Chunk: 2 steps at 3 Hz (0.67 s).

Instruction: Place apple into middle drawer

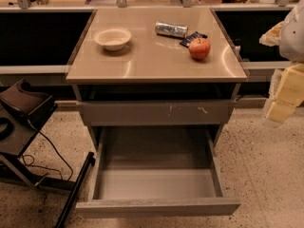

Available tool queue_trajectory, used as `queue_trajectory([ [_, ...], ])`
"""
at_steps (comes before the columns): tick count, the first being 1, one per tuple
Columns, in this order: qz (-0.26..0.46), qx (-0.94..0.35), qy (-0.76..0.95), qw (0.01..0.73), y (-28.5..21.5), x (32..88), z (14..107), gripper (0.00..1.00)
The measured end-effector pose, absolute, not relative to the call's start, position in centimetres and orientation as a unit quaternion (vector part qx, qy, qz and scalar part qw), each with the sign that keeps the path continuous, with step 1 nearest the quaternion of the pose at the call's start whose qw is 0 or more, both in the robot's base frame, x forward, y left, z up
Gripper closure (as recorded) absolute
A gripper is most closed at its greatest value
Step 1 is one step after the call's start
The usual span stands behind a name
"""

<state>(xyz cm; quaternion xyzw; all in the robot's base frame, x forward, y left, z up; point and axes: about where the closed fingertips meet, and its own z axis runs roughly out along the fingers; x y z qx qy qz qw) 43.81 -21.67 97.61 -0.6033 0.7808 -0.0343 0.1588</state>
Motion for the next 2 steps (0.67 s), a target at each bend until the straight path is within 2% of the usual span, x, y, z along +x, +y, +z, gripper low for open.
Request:
queue_trajectory([
  [2, -0.027, -0.604, 0.778, 0.171, -21.46, 44.51, 97.97, 0.0],
])
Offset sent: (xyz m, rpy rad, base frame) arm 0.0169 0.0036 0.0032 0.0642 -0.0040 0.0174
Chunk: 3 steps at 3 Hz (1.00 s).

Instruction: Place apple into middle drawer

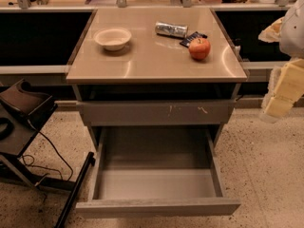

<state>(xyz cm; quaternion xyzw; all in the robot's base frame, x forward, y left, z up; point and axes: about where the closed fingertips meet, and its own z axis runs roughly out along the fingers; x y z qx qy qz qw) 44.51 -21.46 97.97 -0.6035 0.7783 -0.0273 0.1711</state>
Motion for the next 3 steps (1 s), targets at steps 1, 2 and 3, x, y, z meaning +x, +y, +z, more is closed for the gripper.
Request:
queue_trajectory([
  [1, -0.012, -0.606, 0.772, 0.191, -20.5, 47.4, 98.4, 0.0],
  [2, 0.003, -0.595, 0.774, 0.216, -20.7, 51.9, 98.9, 0.0],
  [3, 0.004, -0.579, 0.774, 0.257, -21.4, 54.8, 100.8, 0.0],
])
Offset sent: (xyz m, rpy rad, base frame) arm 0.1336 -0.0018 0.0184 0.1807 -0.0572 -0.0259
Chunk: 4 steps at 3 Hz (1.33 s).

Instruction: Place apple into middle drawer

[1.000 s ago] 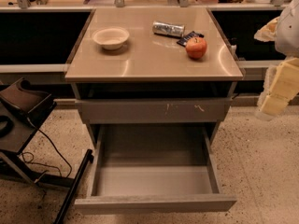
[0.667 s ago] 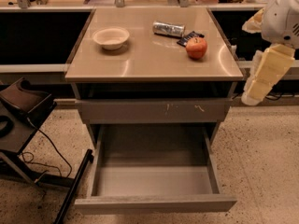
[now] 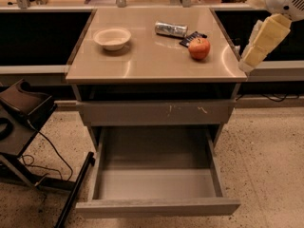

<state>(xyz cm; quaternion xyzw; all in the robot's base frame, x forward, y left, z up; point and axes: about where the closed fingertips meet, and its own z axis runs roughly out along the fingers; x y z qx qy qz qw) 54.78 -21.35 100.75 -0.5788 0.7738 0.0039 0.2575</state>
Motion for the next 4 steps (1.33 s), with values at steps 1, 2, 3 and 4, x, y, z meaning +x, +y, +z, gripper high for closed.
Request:
queue_trajectory([
  [1, 0.002, -0.578, 0.772, 0.263, -21.3, 55.0, 101.2, 0.0],
  [2, 0.007, -0.577, 0.768, 0.278, -21.5, 55.2, 101.4, 0.0],
  [3, 0.025, -0.552, 0.754, 0.355, -24.5, 57.9, 102.4, 0.0],
  [4, 0.062, -0.516, 0.736, 0.434, -26.7, 62.0, 103.6, 0.0],
])
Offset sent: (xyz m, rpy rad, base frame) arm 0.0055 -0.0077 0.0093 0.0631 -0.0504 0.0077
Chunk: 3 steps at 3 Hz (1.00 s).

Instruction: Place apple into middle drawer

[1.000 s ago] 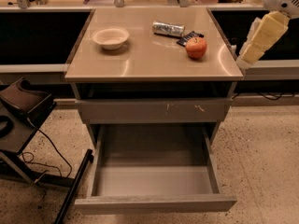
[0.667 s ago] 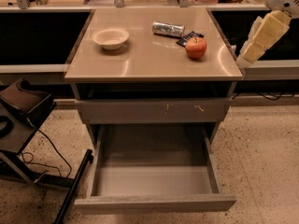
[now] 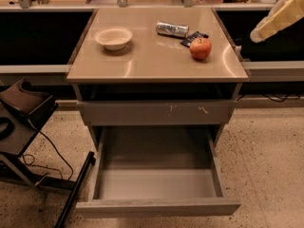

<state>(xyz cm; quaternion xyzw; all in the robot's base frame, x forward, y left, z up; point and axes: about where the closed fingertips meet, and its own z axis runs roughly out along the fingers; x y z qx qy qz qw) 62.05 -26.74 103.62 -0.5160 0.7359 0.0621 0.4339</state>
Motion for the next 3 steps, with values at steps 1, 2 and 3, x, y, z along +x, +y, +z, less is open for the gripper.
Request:
queue_trajectory([
  [1, 0.054, -0.486, 0.739, 0.464, -28.5, 65.6, 105.1, 0.0],
  [2, 0.041, -0.463, 0.77, 0.438, -29.5, 68.3, 103.9, 0.0],
  [3, 0.042, -0.463, 0.77, 0.438, -29.5, 68.3, 103.9, 0.0],
])
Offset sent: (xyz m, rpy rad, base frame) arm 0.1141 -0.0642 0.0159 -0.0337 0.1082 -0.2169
